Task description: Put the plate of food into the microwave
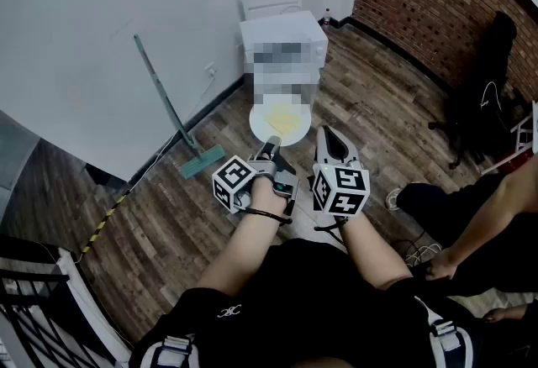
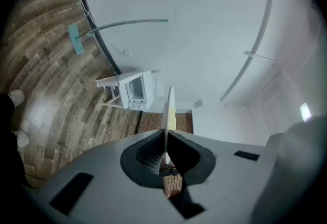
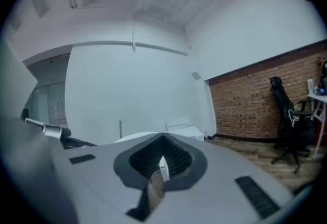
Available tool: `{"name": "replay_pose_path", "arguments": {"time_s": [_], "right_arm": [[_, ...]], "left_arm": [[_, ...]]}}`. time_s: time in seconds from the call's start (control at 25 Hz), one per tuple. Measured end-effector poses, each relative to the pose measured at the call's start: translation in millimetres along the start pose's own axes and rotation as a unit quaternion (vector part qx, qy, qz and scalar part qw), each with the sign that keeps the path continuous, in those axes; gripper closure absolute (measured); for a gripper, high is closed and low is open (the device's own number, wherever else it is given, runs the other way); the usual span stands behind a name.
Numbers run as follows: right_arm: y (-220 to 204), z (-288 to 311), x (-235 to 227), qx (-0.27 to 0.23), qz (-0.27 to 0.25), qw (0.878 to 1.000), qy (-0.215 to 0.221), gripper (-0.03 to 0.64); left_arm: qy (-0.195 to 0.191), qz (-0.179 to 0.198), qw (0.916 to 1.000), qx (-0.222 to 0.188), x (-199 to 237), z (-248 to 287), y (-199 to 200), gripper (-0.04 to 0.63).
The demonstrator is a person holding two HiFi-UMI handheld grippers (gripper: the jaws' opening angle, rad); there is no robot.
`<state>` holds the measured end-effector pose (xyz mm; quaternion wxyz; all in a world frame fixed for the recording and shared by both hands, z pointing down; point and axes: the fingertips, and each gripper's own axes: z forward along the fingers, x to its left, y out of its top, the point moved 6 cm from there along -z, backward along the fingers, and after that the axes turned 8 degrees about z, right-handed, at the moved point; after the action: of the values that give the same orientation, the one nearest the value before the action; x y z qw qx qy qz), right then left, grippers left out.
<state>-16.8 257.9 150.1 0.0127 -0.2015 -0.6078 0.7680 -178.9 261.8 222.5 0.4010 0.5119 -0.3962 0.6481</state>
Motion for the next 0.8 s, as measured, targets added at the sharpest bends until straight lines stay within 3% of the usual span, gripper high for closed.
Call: {"name": "replay_pose_path", "arguments": {"time_s": [0.36,0.8], "right_arm": [[-9,13,18,-0.01,0.004,1.0,-0.007,0.604],[-22,33,43,-0.03,0.007,0.998,-0.053,0.604]], "left_arm": [[0.0,-0.007,0.9999,0.014,12,2,18,0.584],[0.0,-0.022,0.9977,0.064,31,20,54,0.583]]}}
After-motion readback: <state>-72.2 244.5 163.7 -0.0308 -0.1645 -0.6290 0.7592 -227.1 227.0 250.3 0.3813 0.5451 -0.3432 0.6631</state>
